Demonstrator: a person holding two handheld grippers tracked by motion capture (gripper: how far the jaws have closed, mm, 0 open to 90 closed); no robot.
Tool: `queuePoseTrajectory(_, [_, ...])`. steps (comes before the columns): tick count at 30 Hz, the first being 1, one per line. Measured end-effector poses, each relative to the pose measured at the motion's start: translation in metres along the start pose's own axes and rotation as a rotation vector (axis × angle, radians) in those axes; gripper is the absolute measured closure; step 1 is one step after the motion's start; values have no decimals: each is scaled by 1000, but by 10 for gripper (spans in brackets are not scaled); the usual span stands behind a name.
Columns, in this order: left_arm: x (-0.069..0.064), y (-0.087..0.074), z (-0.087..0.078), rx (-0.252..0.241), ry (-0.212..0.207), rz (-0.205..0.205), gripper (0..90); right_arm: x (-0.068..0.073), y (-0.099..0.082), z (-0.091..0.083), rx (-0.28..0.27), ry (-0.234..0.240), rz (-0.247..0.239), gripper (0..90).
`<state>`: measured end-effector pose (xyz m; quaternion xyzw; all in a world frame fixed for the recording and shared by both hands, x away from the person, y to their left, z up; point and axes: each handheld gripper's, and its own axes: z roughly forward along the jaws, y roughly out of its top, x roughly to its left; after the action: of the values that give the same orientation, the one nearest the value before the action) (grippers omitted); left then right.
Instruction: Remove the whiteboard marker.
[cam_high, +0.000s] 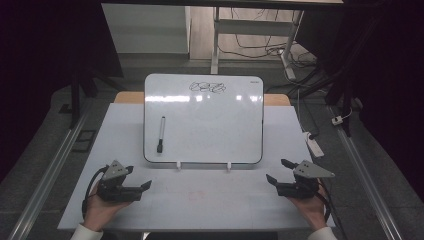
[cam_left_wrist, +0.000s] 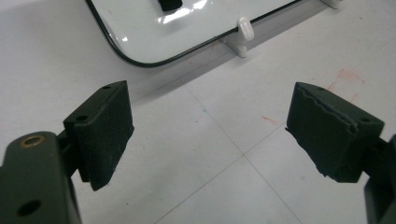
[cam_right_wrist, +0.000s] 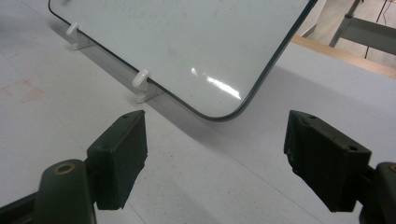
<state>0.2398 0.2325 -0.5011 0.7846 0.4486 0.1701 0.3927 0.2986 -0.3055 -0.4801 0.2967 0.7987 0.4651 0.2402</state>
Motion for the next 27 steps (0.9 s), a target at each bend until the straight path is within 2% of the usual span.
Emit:
queuePoseTrajectory(12, [2,-3,0,5,10,0,162,6,0,4,25,-13,-42,212])
queuePoseTrajectory(27, [2,4,-1,10,39,-2,179,7,-1,6,33,-10,-44,222])
